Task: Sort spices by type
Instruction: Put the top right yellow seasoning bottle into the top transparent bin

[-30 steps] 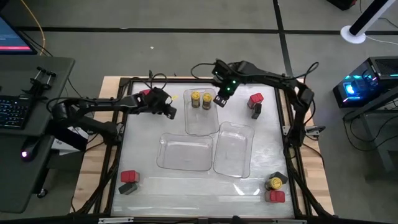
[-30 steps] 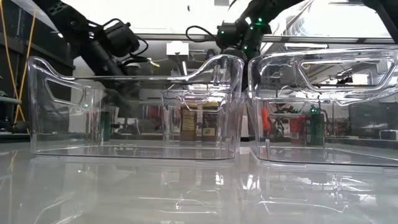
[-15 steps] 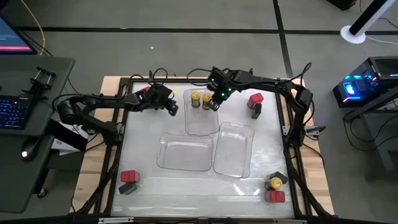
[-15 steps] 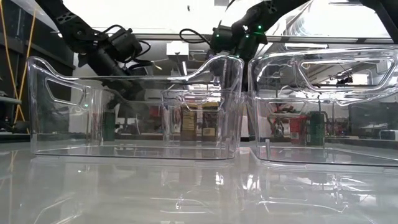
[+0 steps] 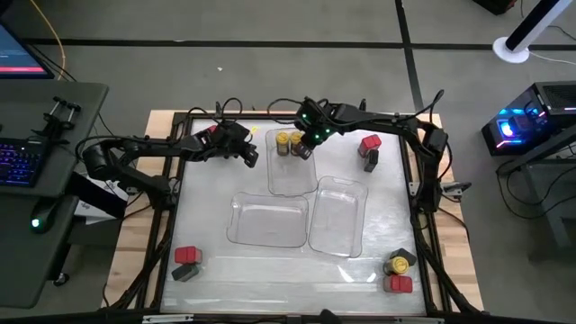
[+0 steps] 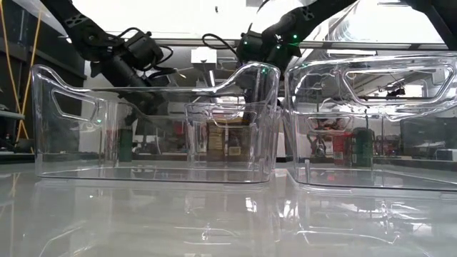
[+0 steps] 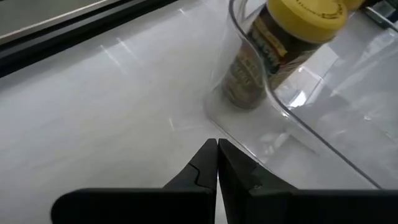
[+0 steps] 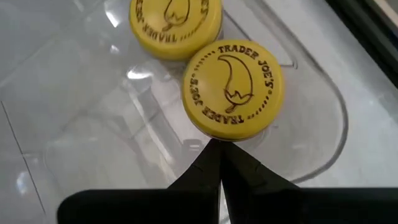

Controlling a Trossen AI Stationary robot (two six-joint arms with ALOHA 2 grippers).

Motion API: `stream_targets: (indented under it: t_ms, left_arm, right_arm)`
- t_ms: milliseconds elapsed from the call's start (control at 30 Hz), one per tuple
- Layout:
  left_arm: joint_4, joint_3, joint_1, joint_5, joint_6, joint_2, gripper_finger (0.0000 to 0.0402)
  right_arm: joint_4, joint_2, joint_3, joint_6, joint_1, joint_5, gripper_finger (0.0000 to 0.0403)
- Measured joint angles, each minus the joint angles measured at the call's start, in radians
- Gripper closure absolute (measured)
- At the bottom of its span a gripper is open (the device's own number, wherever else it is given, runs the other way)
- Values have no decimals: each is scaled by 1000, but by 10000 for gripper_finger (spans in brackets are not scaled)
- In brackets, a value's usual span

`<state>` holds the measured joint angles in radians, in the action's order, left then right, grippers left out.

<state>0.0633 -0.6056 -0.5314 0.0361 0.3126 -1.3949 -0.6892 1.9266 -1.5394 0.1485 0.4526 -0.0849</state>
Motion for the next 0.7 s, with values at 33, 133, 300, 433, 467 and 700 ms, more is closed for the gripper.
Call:
stream_targets:
  t_ms: [33,133,300,433,467,700]
  left_arm:
    - [3,0,3,-1,0,0,401]
    - [17,0,14,-1,0,0,401]
    - [66,0,35,-1,0,0,401]
    - [88,-1,47,-1,-1,0,401]
    - [89,-1,49,-1,-1,0,401]
    - [85,-1,49,0,-3,1,401]
  right_arm:
    - [7,0,0,9,1,0,403]
    - [17,0,0,11,2,-2,403]
    - [26,0,0,9,0,-3,403]
    - [28,0,0,-7,0,-30,403]
    - [27,0,0,-21,0,-42,403]
    - [-65,-17,0,-103,0,38,403]
